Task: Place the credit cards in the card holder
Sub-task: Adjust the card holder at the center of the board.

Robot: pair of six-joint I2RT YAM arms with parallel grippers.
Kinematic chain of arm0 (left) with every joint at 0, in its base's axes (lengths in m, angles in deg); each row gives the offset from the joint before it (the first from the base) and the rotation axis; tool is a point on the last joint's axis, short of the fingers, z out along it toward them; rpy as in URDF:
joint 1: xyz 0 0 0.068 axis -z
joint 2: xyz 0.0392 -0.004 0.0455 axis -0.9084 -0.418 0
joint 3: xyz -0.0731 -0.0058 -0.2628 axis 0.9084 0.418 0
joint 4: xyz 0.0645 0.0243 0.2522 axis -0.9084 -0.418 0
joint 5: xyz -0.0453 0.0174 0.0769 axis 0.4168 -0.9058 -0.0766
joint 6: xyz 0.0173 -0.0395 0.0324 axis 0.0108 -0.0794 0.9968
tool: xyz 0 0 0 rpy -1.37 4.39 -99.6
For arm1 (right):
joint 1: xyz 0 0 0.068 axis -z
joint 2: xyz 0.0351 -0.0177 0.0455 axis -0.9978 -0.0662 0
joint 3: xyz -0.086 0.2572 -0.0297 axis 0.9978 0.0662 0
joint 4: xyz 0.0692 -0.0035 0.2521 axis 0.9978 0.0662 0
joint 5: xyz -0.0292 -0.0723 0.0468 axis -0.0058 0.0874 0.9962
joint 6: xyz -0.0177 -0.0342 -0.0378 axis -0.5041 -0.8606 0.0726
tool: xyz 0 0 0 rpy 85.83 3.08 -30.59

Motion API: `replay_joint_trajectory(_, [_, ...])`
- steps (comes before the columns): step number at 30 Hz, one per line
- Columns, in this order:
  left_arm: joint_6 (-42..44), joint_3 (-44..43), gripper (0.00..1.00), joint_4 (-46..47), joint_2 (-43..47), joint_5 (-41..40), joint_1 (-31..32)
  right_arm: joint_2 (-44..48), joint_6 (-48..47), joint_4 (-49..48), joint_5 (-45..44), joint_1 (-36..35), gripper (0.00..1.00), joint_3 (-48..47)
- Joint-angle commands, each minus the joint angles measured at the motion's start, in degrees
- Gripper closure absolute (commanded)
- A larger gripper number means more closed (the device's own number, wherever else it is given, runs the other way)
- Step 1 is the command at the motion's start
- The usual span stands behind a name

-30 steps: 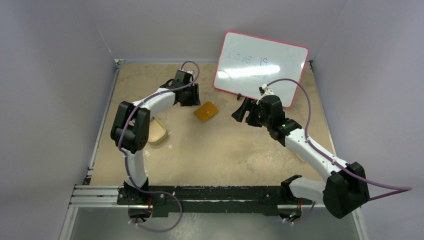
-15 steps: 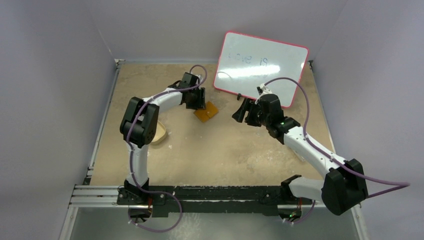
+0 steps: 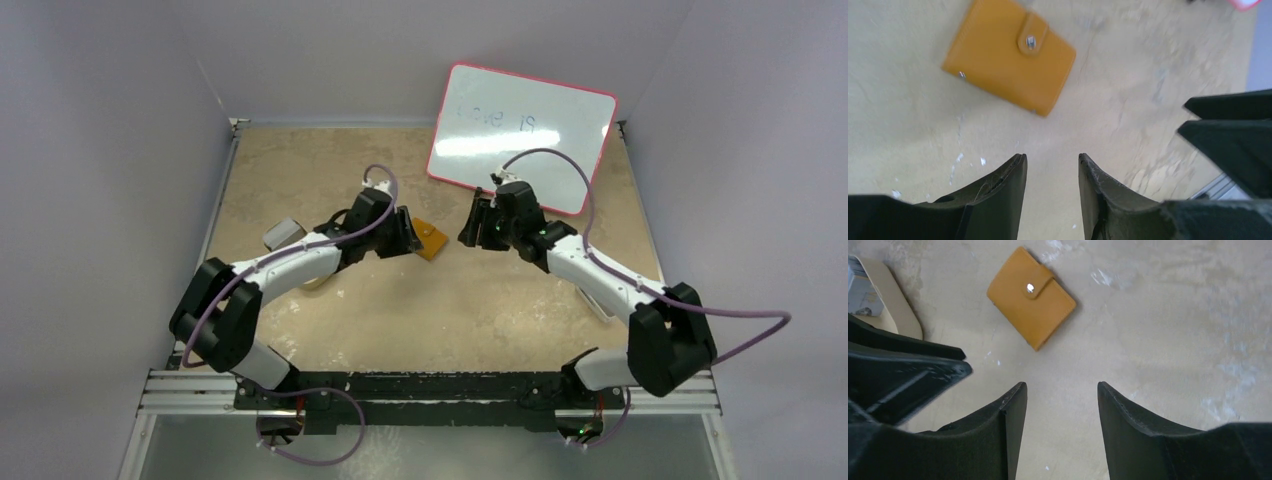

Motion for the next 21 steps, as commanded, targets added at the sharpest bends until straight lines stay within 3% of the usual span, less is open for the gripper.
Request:
replay_joint_trajectory(1, [-4.94,0.83,0.58,7.29,3.77,-3.50,-5.64,-5.73,-7.55,-3.57,-1.55,-1.40,0.44,-8.39])
replay_joint_trajectory(6, [-4.75,-1.08,0.59,8.96,0.66,0.15,-11.16,-13.89,-14.30,-5.17,-2.43,-4.35,0.49,-14.26])
replay_joint_trajectory(21, [-8.57,-6.72,0.74,10.00,-13.43,4.09,-12.17,-28.29,-23.25,-8.45,-2.47,-8.81,0.60,-23.03])
